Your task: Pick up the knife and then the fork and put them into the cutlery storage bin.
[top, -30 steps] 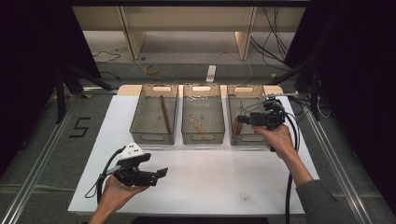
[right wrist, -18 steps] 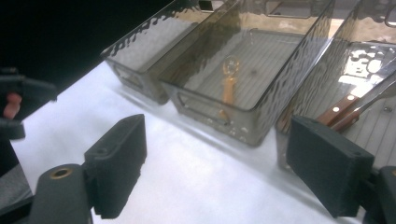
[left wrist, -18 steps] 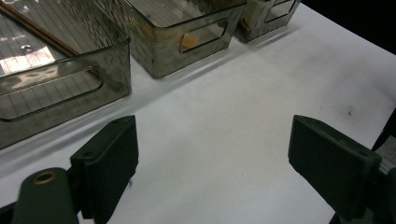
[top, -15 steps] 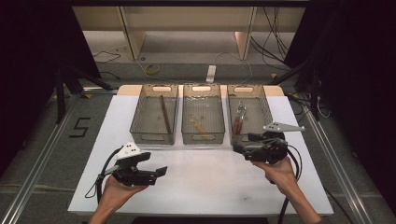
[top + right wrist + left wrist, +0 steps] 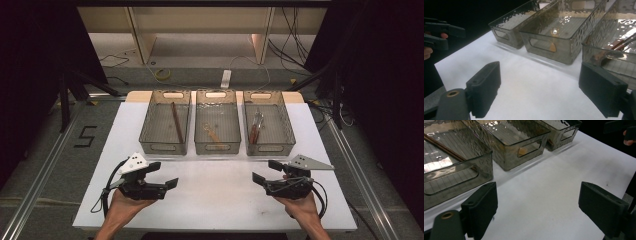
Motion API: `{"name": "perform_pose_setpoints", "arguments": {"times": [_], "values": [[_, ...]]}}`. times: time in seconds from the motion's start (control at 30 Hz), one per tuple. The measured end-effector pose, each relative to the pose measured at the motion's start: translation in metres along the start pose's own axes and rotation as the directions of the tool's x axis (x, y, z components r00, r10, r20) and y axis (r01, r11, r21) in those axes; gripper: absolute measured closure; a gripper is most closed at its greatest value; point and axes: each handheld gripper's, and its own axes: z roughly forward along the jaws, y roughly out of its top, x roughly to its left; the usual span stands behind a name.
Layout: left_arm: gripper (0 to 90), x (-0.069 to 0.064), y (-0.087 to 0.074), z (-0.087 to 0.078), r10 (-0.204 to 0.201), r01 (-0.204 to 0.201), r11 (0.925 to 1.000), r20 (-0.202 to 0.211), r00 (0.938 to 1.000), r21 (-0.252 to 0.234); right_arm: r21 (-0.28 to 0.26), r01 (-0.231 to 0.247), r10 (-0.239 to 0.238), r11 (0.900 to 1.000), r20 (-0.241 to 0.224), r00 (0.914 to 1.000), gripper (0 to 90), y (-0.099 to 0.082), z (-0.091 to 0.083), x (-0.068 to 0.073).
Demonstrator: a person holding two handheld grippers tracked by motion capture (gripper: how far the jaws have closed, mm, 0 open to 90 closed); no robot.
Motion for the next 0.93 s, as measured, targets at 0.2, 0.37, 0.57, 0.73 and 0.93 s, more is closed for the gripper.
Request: {"name": "perform_pose_setpoints", "arguments": {"times": [0.2, 0.37, 0.57, 0.73, 0.93], "values": [[14.9, 0.0, 0.0, 0.001, 0.009, -0.009, 1.0, -0.001, 1.0, 0.003, -0.024, -0.008, 0.008, 0.9997, -0.005, 1.0, 17.9, -0.011, -0.005, 0.001], [14.9, -0.001, 0.0, 0.001, 0.008, -0.008, 1.0, 0.0, 1.0, -0.004, -0.016, -0.004, 0.004, 0.9999, -0.006, 1.0, 17.7, -0.015, -0.006, 0.003], [14.9, -0.002, 0.0, 0.001, 0.007, -0.007, 1.0, 0.0, 1.0, -0.001, -0.026, 0.002, -0.002, 0.9997, 0.006, 1.0, 17.7, -0.015, -0.007, 0.003], [14.9, -0.001, 0.0, 0.001, 0.006, -0.006, 1.0, -0.001, 1.0, 0.002, -0.018, 0.007, -0.006, 0.9998, 0.016, 0.9999, 17.7, -0.015, -0.006, 0.003], [14.9, -0.001, 0.0, 0.0, 0.006, -0.006, 1.0, -0.004, 1.0, -0.004, -0.018, 0.007, -0.007, 0.9998, 0.018, 0.9998, 17.7, -0.015, -0.006, 0.002]]}}
